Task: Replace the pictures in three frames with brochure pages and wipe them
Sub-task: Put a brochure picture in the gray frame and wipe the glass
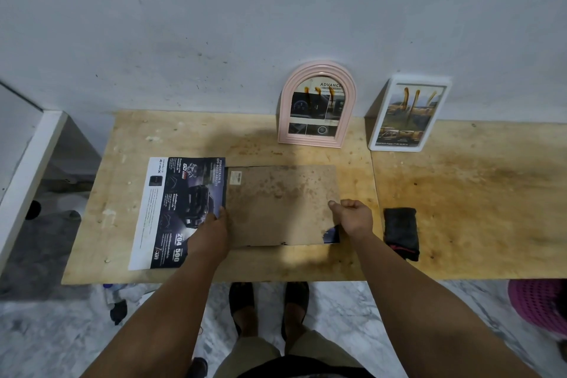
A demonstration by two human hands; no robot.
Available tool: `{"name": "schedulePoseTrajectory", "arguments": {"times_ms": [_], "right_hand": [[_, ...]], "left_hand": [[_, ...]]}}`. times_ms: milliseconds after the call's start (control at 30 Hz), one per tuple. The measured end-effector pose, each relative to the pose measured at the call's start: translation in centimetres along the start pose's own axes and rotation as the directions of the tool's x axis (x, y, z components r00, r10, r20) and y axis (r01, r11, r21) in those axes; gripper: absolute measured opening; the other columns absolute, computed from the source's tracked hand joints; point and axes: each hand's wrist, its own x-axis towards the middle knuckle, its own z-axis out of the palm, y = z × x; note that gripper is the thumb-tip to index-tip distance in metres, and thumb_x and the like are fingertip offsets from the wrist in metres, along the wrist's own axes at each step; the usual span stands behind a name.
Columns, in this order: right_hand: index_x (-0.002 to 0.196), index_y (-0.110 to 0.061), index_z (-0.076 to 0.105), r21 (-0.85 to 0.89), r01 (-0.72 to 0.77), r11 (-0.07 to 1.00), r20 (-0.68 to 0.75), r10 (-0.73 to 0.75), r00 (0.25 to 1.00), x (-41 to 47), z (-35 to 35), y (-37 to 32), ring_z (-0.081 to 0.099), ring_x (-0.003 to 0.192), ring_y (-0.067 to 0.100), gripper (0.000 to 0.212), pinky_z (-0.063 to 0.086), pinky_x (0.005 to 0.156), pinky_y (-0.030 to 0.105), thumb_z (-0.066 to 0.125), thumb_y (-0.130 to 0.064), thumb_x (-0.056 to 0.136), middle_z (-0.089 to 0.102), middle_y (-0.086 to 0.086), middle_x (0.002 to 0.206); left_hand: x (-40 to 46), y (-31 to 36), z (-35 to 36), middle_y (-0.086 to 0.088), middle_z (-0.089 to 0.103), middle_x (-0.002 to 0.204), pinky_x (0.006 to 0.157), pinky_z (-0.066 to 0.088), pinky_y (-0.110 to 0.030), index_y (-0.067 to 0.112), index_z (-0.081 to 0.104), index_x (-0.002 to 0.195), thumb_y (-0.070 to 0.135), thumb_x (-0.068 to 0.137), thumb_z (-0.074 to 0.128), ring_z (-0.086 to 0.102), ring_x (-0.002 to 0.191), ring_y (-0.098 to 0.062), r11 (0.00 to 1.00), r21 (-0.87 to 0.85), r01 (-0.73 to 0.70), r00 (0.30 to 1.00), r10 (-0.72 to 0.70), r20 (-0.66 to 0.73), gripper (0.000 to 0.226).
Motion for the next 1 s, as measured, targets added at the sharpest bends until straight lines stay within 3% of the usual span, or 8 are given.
{"name": "schedulePoseTrajectory", "arguments": {"times_ms": [133, 267, 400, 600, 733, 867, 1000], "right_hand": [[0.091, -0.001, 0.067, 0.072, -0.073, 0.995, 0.022, 0.072, 0.997, 0.5, 0.3, -0.2, 0.059, 0.095, 0.024, 0.014, 0.051, 0.095, 0.039, 0.08, -0.007, 0.088, 0.068, 0.012, 0.099], [0.103, 0.008, 0.07, 0.133, -0.156, 0.979, 0.031, 0.153, 0.988, 1.0, 0.0, -0.5, 0.058, 0.091, 0.025, 0.013, 0.05, 0.071, 0.025, 0.073, 0.003, 0.091, 0.066, 0.013, 0.099], [0.106, 0.01, 0.071, 0.131, -0.2, 0.971, 0.057, 0.194, 0.979, 1.5, 0.0, -0.6, 0.056, 0.083, 0.026, 0.017, 0.044, 0.067, 0.034, 0.072, 0.002, 0.091, 0.066, 0.014, 0.099], [0.105, 0.007, 0.074, 0.073, -0.211, 0.975, 0.05, 0.208, 0.977, 2.2, -0.4, 0.1, 0.054, 0.07, 0.028, 0.017, 0.044, 0.063, 0.036, 0.074, -0.003, 0.092, 0.067, 0.016, 0.089], [0.105, 0.005, 0.076, 0.054, -0.211, 0.976, 0.05, 0.208, 0.977, 2.4, -0.4, 0.3, 0.056, 0.081, 0.029, 0.018, 0.046, 0.073, 0.036, 0.075, -0.005, 0.091, 0.068, 0.016, 0.092], [0.106, 0.005, 0.075, 0.044, -0.216, 0.975, 0.061, 0.213, 0.975, 2.4, -0.7, 0.2, 0.056, 0.084, 0.029, 0.018, 0.045, 0.074, 0.037, 0.074, -0.006, 0.092, 0.067, 0.015, 0.095], [0.106, 0.004, 0.074, 0.066, -0.243, 0.968, 0.084, 0.238, 0.968, 2.1, -0.8, -0.2, 0.051, 0.068, 0.025, 0.015, 0.043, 0.064, 0.037, 0.072, -0.004, 0.093, 0.064, 0.015, 0.09]], "left_hand": [[0.2, -0.2, 0.0, -0.02, 0.036, 0.15, 0.09, 0.053, -0.05, 0.017, 0.01, 0.16, 0.007, 0.101, 0.036, 0.056, 0.122, -0.038, 1.0, -0.024, 0.007, 1.0, -0.007, 0.004, 0.066], [0.1, -0.2, 0.1, -0.019, 0.038, 0.147, 0.089, 0.054, -0.05, 0.018, 0.009, 0.16, 0.008, 0.101, 0.036, 0.056, 0.12, -0.036, 1.0, -0.027, 0.011, 1.0, -0.011, -0.004, 0.066], [0.1, -0.4, 0.1, -0.019, 0.041, 0.144, 0.09, 0.054, -0.051, 0.022, 0.012, 0.16, 0.008, 0.1, 0.039, 0.057, 0.118, -0.036, 0.996, -0.087, 0.005, 1.0, -0.007, -0.018, 0.068], [-0.2, -0.8, 0.2, -0.017, 0.046, 0.138, 0.085, 0.056, -0.048, 0.031, 0.02, 0.16, 0.012, 0.098, 0.048, 0.059, 0.113, -0.035, 0.966, -0.26, 0.015, 0.998, -0.029, -0.05, 0.07], [-0.4, -1.1, 0.6, -0.013, 0.06, 0.119, 0.074, 0.056, -0.045, 0.034, 0.037, 0.152, 0.016, 0.098, 0.048, 0.064, 0.096, -0.034, 0.918, -0.396, -0.025, 0.99, -0.033, -0.139, 0.058], [-0.6, -1.2, 1.1, -0.009, 0.062, 0.097, 0.066, 0.05, -0.036, 0.034, 0.055, 0.138, 0.004, 0.087, 0.051, 0.061, 0.08, -0.027, 0.863, -0.504, -0.006, 0.988, -0.073, -0.136, 0.059], [-0.3, -1.5, 1.3, -0.004, 0.065, 0.096, 0.059, 0.041, -0.028, 0.034, 0.054, 0.142, 0.001, 0.085, 0.055, 0.057, 0.07, -0.017, 0.829, -0.559, 0.022, 0.988, -0.102, -0.112, 0.066]]}}
